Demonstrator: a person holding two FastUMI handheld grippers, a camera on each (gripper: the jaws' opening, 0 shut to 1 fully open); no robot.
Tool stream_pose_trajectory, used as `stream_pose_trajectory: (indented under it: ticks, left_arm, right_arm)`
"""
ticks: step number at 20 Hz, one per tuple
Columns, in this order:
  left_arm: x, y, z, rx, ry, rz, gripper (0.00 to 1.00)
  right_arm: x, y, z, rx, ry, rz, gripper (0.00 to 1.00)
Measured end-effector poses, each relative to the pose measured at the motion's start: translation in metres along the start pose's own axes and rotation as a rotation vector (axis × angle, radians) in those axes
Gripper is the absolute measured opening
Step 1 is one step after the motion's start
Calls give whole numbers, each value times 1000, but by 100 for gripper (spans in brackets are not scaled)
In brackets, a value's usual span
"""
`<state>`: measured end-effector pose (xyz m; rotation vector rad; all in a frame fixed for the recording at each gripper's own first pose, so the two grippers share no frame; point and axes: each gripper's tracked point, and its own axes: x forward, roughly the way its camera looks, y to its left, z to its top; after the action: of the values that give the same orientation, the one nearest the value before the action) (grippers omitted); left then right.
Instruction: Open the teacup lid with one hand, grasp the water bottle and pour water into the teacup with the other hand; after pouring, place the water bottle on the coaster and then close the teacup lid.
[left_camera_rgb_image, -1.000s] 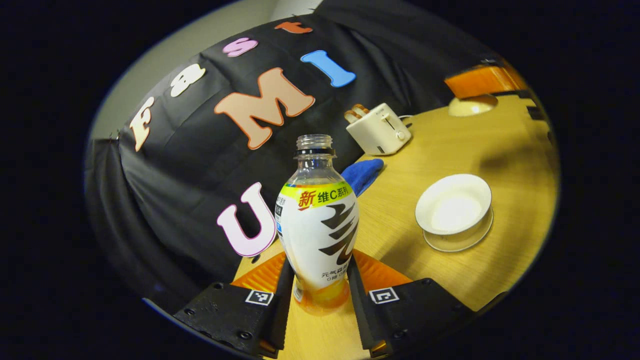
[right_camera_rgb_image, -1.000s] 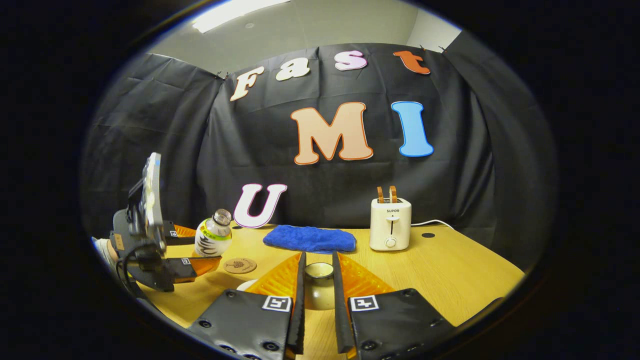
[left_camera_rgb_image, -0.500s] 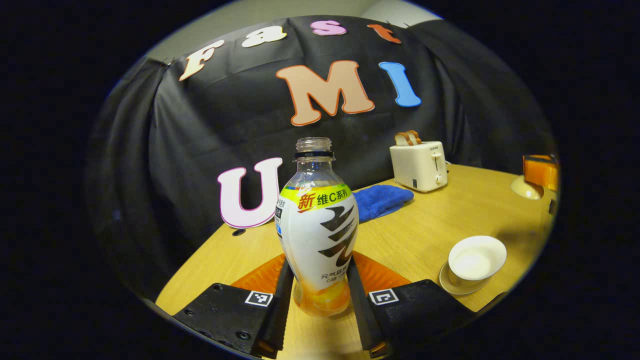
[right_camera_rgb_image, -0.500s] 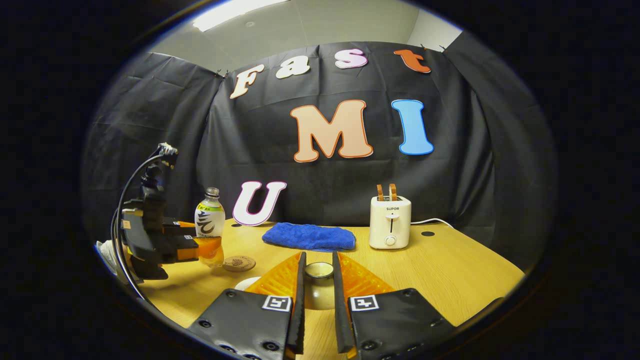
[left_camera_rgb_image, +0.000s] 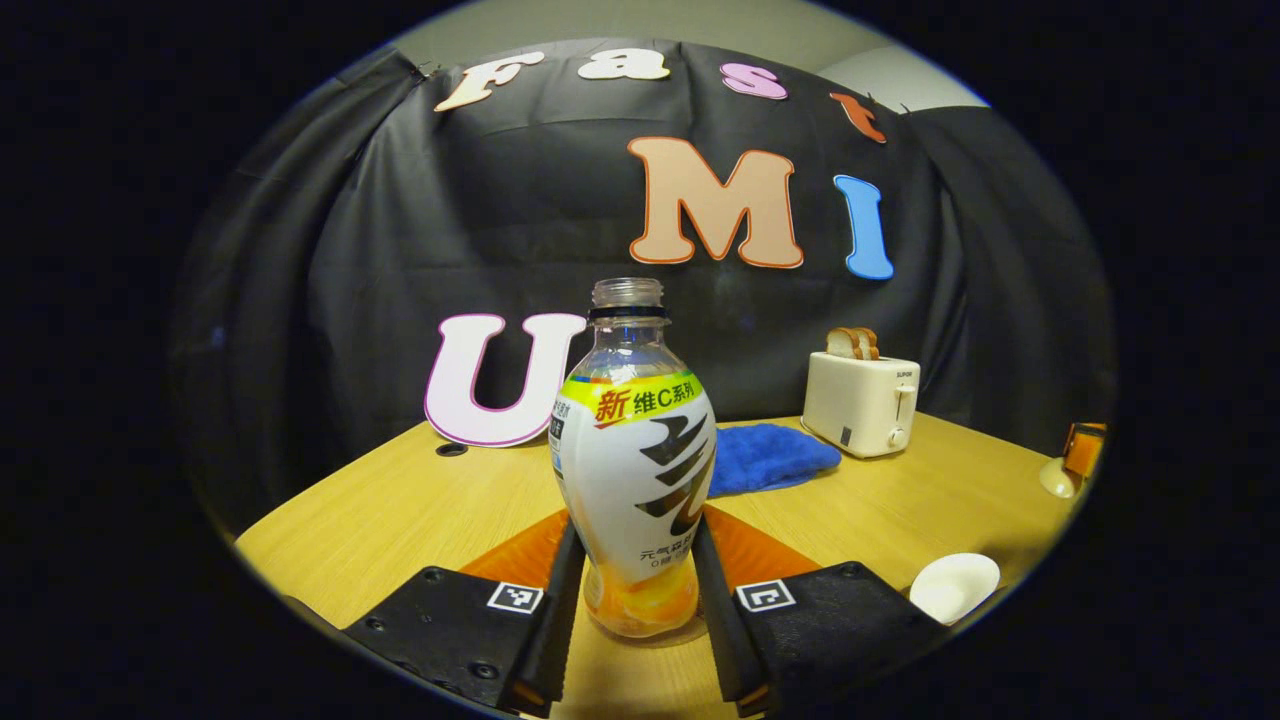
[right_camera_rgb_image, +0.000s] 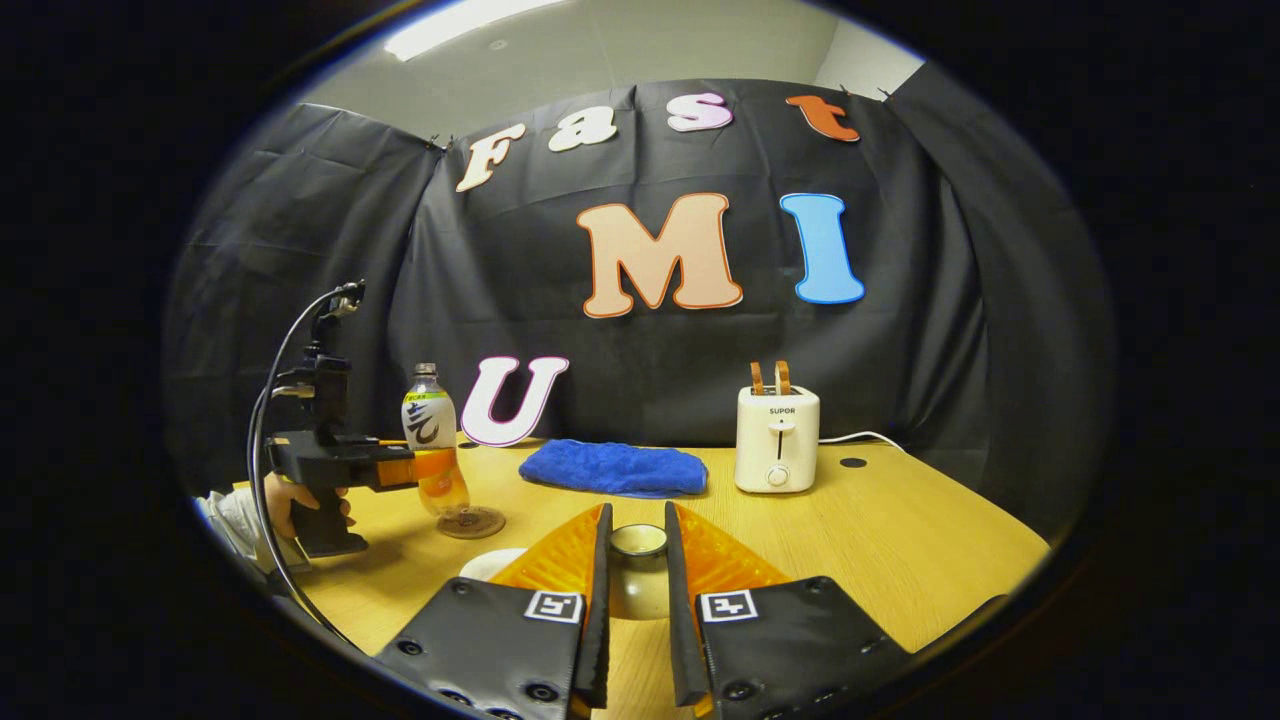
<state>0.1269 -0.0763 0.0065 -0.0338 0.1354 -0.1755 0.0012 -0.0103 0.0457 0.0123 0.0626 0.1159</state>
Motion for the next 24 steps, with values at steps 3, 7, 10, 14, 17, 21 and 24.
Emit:
stream_pose_trajectory:
  ticks: [3, 7, 10, 14, 17, 21, 24]
  left_arm:
    - [10, -4, -8, -17, 11, -11, 55]
    - [12, -2, -19, -35, 35, -2, 55]
    - [15, -4, -21, -33, 45, -5, 59]
    - [16, -2, -24, -32, 54, 8, 67]
    - [14, -1, -27, -37, 60, 15, 70]
    - [13, 2, -30, -17, 73, 26, 90]
    - [12, 0, -31, -9, 73, 23, 93]
  right_arm:
    - [0, 1, -1, -4, 4, -1, 28]
    - [0, 1, -1, -4, 2, 2, 28]
    - [2, 0, -4, 7, 14, 1, 28]
    - [1, 4, -5, 5, 14, 12, 28]
    - [3, 6, -5, 5, 16, 18, 28]
    - [1, 11, -4, 24, 16, 38, 28]
    - [2, 13, -5, 18, 13, 43, 28]
